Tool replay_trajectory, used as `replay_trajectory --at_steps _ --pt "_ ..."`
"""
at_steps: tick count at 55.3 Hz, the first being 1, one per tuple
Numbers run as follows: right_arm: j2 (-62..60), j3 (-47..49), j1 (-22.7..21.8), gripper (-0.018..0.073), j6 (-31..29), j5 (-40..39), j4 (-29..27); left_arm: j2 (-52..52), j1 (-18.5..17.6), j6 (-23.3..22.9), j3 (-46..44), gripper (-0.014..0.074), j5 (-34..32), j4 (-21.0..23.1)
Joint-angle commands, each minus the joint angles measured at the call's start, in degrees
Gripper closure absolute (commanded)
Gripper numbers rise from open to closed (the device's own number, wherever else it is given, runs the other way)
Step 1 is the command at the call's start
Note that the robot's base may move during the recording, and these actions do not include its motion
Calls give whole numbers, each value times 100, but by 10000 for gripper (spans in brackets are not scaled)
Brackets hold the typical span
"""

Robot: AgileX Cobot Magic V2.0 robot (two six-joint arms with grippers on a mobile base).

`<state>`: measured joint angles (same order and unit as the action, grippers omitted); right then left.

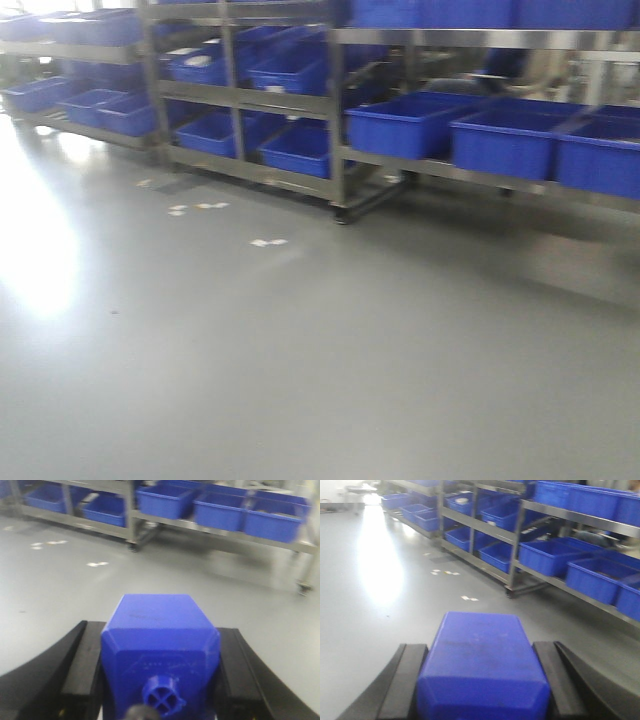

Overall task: Pick and sort blue part to right shelf
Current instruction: 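Drive the base to the bin rack holding both blue parts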

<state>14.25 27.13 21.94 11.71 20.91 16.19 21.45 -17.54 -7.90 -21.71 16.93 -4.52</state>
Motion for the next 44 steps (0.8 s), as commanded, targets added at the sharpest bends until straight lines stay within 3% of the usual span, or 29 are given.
replay_trajectory --at_steps 1,44 --pt "59 165 -19 374 -31 -535 114 64 -5 -41 -192 346 -548 0" --pt "59 165 -19 374 -31 -535 114 64 -5 -41 -192 346 -548 0"
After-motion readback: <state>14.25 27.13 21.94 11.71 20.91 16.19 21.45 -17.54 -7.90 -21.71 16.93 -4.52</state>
